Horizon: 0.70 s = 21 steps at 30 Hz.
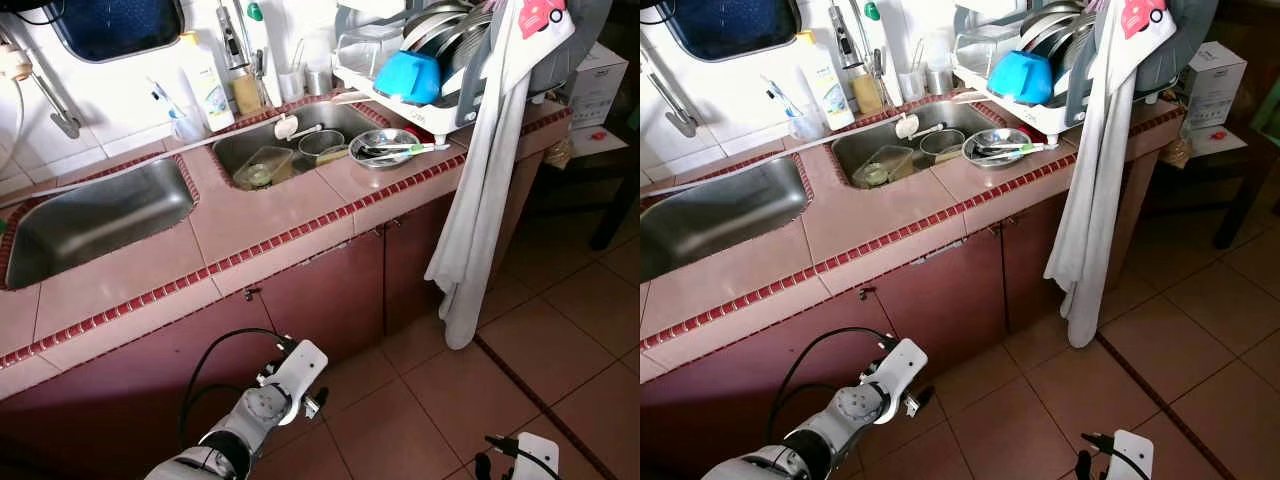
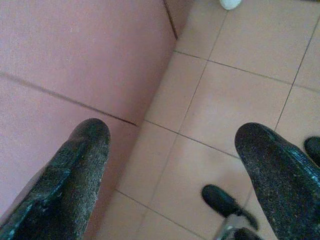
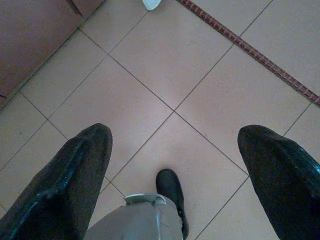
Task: Kitchen organization
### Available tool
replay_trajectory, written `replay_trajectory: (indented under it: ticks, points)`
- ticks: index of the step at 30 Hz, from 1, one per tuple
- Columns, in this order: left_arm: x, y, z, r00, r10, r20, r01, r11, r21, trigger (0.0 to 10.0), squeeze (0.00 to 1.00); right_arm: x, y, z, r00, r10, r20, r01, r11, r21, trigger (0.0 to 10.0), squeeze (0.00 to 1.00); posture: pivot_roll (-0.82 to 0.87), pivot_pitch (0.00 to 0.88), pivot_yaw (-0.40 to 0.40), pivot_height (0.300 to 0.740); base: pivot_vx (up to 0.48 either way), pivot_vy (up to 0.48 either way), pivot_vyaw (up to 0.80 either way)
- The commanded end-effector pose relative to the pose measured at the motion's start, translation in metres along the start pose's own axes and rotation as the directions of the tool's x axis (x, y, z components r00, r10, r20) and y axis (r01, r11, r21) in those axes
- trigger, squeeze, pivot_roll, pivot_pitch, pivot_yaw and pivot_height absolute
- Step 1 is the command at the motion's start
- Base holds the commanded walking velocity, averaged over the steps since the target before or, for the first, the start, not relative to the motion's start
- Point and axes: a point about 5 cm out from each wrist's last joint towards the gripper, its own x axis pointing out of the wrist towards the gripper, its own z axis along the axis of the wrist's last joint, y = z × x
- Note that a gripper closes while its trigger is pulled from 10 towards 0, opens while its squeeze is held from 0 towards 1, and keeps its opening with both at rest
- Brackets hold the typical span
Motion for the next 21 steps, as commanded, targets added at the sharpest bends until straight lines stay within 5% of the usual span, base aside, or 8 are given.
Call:
replay_trajectory:
  ticks: [1,9,11,16,21]
  points:
    - [-0.003,0.009,-0.008,0.999,0.027,-0.018,-0.027,0.999,-0.034,10.0,0.00,0.002,0.011,0.004,0.999,0.034,0.001,-0.034,0.999,-0.001,10.0,0.00,-0.14,0.000,0.134,0.740,0.000,0.000,0.00]
    - [-0.009,0.027,-0.019,0.997,0.049,-0.062,-0.056,0.991,-0.118,10.0,0.00,0.011,0.040,0.029,0.989,0.145,0.024,-0.144,0.988,-0.049,10.0,0.00,-0.04,0.000,0.117,0.740,0.000,0.000,0.00]
    - [-0.011,0.025,-0.031,0.992,0.073,-0.103,-0.096,0.965,-0.244,10.0,0.00,0.010,0.040,0.022,0.986,0.164,-0.027,-0.166,0.981,-0.101,10.0,0.00,-0.07,0.000,0.140,0.740,0.000,0.000,0.00]
    - [-0.010,0.019,-0.030,0.996,0.006,-0.085,-0.015,0.994,-0.109,10.0,0.00,0.009,0.036,0.018,0.993,0.119,-0.023,-0.118,0.993,0.025,10.0,0.00,-0.04,0.000,0.127,0.740,0.000,0.000,0.00]
    - [-0.013,0.029,-0.032,0.994,0.046,-0.103,-0.059,0.990,-0.128,10.0,0.00,0.003,0.038,-0.002,0.985,0.145,-0.092,-0.154,0.984,-0.093,10.0,0.00,-0.01,0.000,0.128,0.740,0.000,0.000,0.00]
